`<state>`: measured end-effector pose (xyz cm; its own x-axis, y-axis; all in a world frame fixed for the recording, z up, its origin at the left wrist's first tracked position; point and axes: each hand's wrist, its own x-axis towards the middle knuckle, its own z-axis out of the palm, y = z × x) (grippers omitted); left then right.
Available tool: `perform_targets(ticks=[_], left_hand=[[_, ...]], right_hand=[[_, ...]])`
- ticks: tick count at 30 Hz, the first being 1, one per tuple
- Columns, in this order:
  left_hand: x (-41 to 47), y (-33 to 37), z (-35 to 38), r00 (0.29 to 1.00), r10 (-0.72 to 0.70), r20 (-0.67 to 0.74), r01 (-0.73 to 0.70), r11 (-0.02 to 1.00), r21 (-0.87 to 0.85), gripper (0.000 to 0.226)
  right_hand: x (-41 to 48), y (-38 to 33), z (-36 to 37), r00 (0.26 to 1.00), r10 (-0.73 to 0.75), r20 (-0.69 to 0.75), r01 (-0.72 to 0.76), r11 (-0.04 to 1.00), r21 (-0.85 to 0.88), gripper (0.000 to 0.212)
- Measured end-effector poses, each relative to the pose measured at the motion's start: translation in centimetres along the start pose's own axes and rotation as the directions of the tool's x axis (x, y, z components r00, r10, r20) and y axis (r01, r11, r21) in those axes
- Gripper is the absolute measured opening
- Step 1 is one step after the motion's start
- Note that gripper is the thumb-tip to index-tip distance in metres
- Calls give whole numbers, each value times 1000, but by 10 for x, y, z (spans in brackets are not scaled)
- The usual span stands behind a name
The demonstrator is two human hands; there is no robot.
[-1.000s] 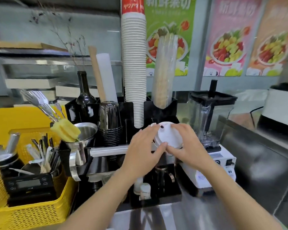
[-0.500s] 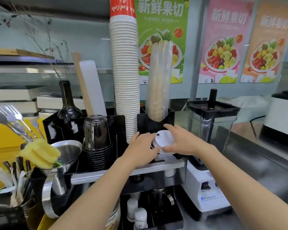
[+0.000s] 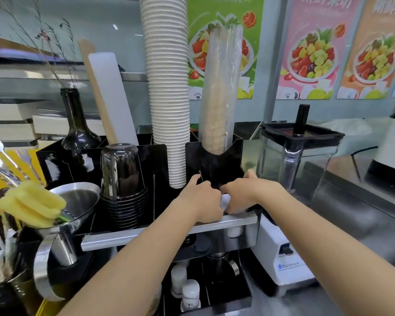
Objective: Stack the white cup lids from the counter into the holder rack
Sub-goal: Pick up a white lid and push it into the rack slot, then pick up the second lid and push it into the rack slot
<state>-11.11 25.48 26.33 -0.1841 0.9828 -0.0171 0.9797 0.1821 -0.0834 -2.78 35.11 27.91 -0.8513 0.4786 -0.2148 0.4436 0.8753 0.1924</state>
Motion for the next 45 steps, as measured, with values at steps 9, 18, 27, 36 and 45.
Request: perform_targets(ticks=[9, 18, 27, 36, 45], left_hand=[[4, 2, 0, 995, -26, 98, 21, 999, 44, 37], [-8, -1, 14, 962, 38, -270, -36, 999, 12, 32], [-124, 40, 48, 772, -276, -573, -135, 809, -572, 50], [-181, 113, 195, 945, -318, -80, 102, 516, -850, 50], [-209, 152, 262, 946, -293, 140, 282, 530, -799, 52]], right_hand=[[14, 3, 8, 983, 45, 178, -48, 999, 14, 38], [-12, -1, -10, 998, 9, 57, -21, 976, 218, 36], [-122, -18, 44, 856, 147, -496, 168, 827, 536, 66], [-180, -82, 209, 961, 243, -129, -68, 666, 743, 82], [-214, -126, 295, 976, 188, 105, -205, 653, 729, 86]])
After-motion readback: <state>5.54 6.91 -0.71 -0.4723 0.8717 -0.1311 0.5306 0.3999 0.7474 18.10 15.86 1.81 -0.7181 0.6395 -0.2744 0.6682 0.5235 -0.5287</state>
